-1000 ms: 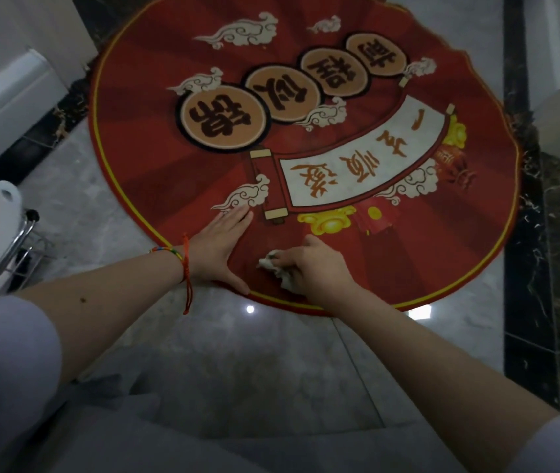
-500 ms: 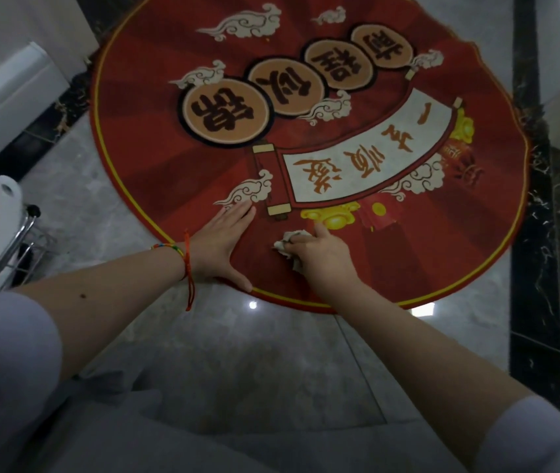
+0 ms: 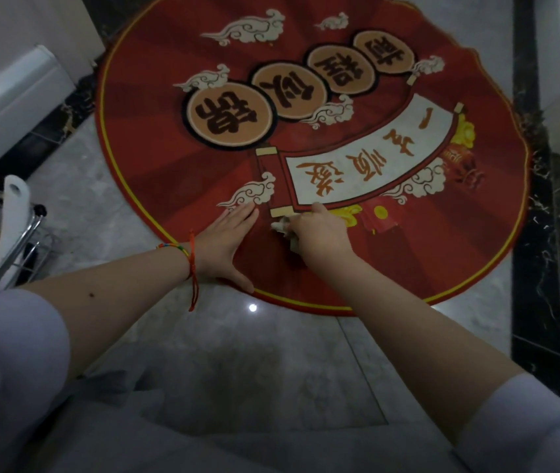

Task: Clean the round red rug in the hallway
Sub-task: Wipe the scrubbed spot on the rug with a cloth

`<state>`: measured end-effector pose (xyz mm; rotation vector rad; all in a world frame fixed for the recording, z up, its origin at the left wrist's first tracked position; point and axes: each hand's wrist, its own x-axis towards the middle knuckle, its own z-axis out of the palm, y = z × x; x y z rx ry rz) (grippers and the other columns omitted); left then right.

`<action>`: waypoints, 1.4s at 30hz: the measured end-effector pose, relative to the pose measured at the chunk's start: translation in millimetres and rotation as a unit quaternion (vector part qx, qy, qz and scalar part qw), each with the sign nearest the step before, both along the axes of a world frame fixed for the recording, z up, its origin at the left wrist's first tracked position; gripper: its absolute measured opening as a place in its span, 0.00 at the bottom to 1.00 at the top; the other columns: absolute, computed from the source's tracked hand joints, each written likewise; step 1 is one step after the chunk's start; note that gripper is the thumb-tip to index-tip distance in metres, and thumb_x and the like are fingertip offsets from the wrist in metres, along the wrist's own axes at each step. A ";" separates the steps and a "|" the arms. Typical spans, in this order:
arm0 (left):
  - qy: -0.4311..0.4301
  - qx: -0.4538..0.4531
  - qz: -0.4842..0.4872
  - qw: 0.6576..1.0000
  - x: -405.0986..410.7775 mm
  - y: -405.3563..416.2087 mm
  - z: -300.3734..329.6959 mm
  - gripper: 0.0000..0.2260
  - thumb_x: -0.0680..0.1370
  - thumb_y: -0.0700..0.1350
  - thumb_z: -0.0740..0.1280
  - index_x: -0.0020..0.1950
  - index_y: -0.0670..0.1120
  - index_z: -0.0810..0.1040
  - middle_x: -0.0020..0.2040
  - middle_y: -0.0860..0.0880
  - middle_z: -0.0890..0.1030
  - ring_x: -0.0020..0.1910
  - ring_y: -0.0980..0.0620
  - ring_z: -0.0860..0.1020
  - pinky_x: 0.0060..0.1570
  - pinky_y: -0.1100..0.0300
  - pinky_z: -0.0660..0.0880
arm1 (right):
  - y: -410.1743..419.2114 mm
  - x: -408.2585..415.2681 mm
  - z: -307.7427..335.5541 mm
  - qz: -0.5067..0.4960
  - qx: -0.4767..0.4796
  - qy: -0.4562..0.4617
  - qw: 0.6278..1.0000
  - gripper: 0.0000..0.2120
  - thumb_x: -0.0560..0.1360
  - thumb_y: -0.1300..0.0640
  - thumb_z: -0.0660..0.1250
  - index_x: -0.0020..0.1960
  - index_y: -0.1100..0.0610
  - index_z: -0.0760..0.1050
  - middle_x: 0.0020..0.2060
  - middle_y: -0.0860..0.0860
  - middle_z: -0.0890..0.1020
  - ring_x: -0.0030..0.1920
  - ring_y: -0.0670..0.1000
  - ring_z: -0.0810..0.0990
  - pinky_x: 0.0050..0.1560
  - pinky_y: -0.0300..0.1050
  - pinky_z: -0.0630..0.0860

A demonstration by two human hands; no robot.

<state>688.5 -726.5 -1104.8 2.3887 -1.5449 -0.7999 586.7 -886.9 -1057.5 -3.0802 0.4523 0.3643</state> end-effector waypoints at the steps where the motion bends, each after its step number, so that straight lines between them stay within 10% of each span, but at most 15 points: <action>1: 0.001 0.002 0.000 1.000 -0.3 -0.2 0.1 0.65 0.57 0.72 0.72 0.77 0.43 0.38 0.77 0.45 0.37 0.75 0.54 0.35 0.70 0.63 0.32 | 8.0 -3.5 -2.6 0.021 0.002 -0.014 1.000 0.15 0.80 0.54 0.57 0.66 0.51 0.73 0.58 0.48 0.78 0.61 0.53 0.68 0.43 0.45 0.67; 7: -0.001 0.009 0.004 1.000 0.4 1.4 -1.0 0.66 0.52 0.78 0.60 0.77 0.44 0.38 0.78 0.46 0.37 0.75 0.55 0.35 0.71 0.61 0.33 | 15.7 -0.7 -12.5 0.060 0.016 0.016 0.998 0.18 0.81 0.54 0.55 0.69 0.49 0.69 0.62 0.48 0.75 0.63 0.53 0.67 0.49 0.46 0.69; 13: -0.005 0.007 0.007 1.000 0.4 -0.3 -3.1 0.67 0.51 0.78 0.60 0.77 0.42 0.39 0.78 0.45 0.37 0.75 0.54 0.36 0.70 0.61 0.32 | 43.0 -16.4 -15.6 0.104 0.001 -0.066 0.992 0.20 0.73 0.51 0.52 0.49 0.44 0.83 0.39 0.40 0.82 0.42 0.49 0.77 0.34 0.39 0.66; 17: -0.010 0.004 0.005 1.000 0.1 -0.4 -2.2 0.66 0.55 0.73 0.71 0.77 0.42 0.39 0.78 0.45 0.38 0.76 0.52 0.36 0.71 0.60 0.34 | 36.5 -8.0 -10.1 0.138 0.009 0.030 0.990 0.17 0.81 0.54 0.55 0.66 0.47 0.74 0.56 0.46 0.79 0.59 0.52 0.70 0.45 0.43 0.64; 21: -0.002 0.003 0.010 1.000 -1.8 -0.3 0.3 0.63 0.60 0.67 0.74 0.77 0.42 0.39 0.78 0.45 0.37 0.76 0.52 0.36 0.70 0.61 0.33 | 49.9 -19.4 -16.4 0.137 -0.021 -0.026 0.990 0.06 0.63 0.46 0.75 0.38 0.46 0.84 0.34 0.41 0.81 0.39 0.47 0.77 0.33 0.38 0.68; 25: -0.007 0.007 0.010 1.000 -1.8 0.2 0.7 0.62 0.60 0.68 0.74 0.77 0.42 0.39 0.78 0.45 0.37 0.76 0.52 0.36 0.71 0.60 0.33 | 43.0 -17.5 -17.5 0.142 -0.009 0.027 0.989 0.13 0.78 0.51 0.60 0.59 0.51 0.78 0.54 0.46 0.80 0.58 0.52 0.72 0.46 0.44 0.68; 29: -0.003 0.019 0.007 1.000 -1.6 0.0 2.9 0.67 0.54 0.75 0.68 0.77 0.42 0.39 0.78 0.45 0.37 0.75 0.54 0.35 0.71 0.61 0.33 | 56.2 -23.3 -13.4 0.150 -0.002 -0.016 0.989 0.07 0.63 0.47 0.76 0.39 0.47 0.84 0.35 0.43 0.82 0.42 0.48 0.78 0.35 0.39 0.71; 33: -0.003 0.023 0.009 1.000 -0.7 -0.6 2.7 0.68 0.49 0.79 0.59 0.77 0.43 0.38 0.78 0.45 0.37 0.75 0.53 0.35 0.70 0.62 0.32 | 40.3 -30.2 -18.7 0.187 0.045 0.005 0.981 0.17 0.80 0.53 0.58 0.68 0.48 0.71 0.63 0.43 0.75 0.60 0.54 0.68 0.46 0.44 0.61; 40: -0.007 0.011 0.003 1.000 -2.2 -0.3 4.3 0.63 0.60 0.68 0.74 0.77 0.42 0.39 0.77 0.45 0.37 0.76 0.52 0.36 0.69 0.62 0.33 | 48.1 -48.6 -21.0 0.173 0.025 -0.050 0.983 0.10 0.69 0.51 0.71 0.50 0.44 0.82 0.45 0.37 0.82 0.48 0.49 0.77 0.38 0.39 0.70; 42: -0.009 0.014 0.003 1.000 -3.0 0.6 5.6 0.63 0.60 0.67 0.74 0.77 0.42 0.38 0.77 0.45 0.37 0.76 0.52 0.36 0.69 0.62 0.32 | 43.3 -51.1 -21.7 0.180 0.072 -0.017 0.981 0.15 0.75 0.54 0.65 0.61 0.46 0.77 0.57 0.39 0.79 0.56 0.52 0.73 0.45 0.45 0.69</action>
